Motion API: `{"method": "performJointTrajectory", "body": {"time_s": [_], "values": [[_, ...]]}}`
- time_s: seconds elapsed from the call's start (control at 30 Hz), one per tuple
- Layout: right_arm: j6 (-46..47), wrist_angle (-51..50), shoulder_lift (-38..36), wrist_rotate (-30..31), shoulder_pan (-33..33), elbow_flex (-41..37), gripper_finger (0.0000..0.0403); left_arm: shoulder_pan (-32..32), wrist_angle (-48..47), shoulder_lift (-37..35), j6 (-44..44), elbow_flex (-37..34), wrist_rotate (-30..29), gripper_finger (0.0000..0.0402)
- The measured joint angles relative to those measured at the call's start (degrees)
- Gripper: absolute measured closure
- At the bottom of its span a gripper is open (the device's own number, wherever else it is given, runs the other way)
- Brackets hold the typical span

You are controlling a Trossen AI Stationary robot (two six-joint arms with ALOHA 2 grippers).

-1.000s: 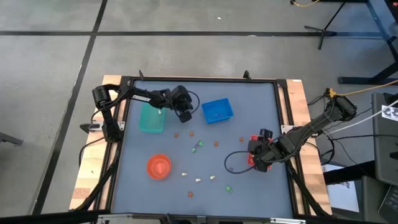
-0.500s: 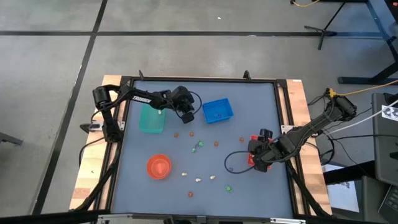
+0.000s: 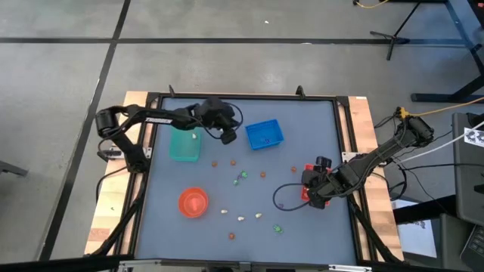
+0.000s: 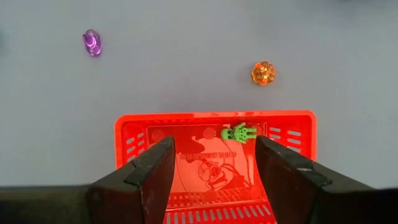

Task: Sort Halloween decoration
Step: Put the purple hat toy into the blue bin

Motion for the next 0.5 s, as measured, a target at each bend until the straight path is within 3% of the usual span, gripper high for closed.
{"method": "performJointTrajectory", "body": {"time_s": [0.3, 0.5], "values": [[0.0, 0.15, 0.0, -0.02, 0.0, 0.0, 0.0182, -7.47, 9.83, 0.38, -2.9, 0.12, -0.5, 0.0401], [0.0, 0.15, 0.0, 0.0, -0.02, 0.0, 0.0182, -11.11, 11.17, 3.95, -2.72, 0.09, -5.63, 0.0401]]}}
